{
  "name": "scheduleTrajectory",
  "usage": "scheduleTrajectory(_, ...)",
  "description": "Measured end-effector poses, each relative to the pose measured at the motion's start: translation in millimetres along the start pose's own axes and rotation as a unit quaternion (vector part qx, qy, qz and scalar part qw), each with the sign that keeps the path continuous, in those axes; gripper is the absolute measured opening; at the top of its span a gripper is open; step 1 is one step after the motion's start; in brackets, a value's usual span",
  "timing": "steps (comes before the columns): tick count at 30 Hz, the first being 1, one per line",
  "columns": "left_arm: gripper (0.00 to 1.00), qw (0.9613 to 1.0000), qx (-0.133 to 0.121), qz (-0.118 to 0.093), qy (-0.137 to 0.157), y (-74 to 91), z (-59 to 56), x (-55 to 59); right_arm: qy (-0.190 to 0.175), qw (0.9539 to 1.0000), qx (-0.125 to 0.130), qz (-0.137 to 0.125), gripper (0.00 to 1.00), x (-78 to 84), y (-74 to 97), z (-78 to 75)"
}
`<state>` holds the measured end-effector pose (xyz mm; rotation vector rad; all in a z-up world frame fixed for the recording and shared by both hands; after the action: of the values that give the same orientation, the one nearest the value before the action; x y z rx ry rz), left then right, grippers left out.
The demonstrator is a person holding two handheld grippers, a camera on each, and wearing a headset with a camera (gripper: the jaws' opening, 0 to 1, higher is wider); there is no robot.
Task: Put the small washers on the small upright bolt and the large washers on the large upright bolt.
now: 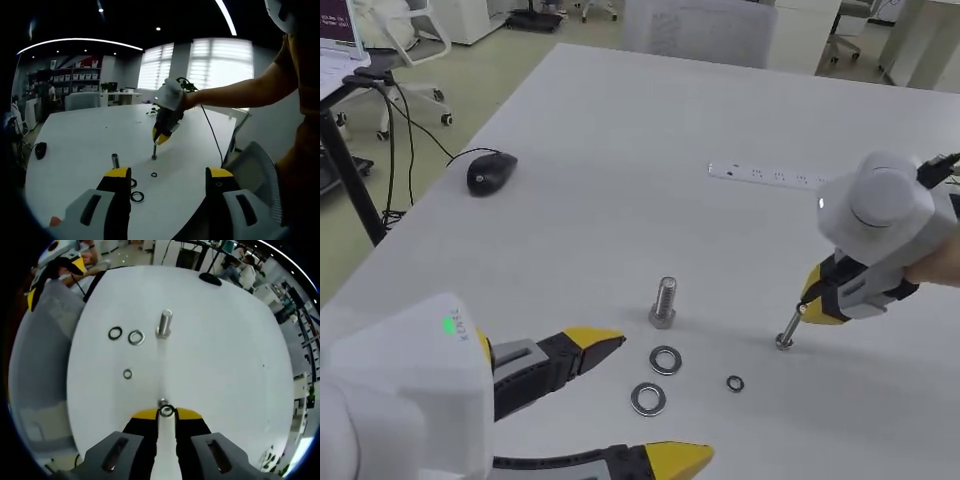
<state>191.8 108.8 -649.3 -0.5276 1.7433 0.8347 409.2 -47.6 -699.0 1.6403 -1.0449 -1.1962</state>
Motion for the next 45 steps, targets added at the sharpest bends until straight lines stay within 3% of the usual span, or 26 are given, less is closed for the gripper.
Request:
scheduleTrajectory(19, 0.59, 0.9999, -0.003, 0.000, 0.010, -3.0, 3.7, 2.5, 0.011, 0.9997, -0.018, 0.014, 0.12, 2.0, -12.9, -2.2)
scheduleTrajectory(45, 0.59, 0.9998, -0.007, 0.008, 0.019, -3.7, 10.5, 5.8, 0.031, 0.9985, -0.038, 0.026, 0.13, 10.3, -51.1, -0.1)
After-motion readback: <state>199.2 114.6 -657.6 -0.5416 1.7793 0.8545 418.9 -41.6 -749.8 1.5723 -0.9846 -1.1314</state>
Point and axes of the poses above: the centre of the closed fingertips' face, and the gripper's own axes: y roughly backward along the fingers, z roughly to its left, x roughly out of its underside, the point moved 6 cm from there along y, roughly backward along the fingers, and after that the axes turned 3 degrees about x, right-handed, at the moved point
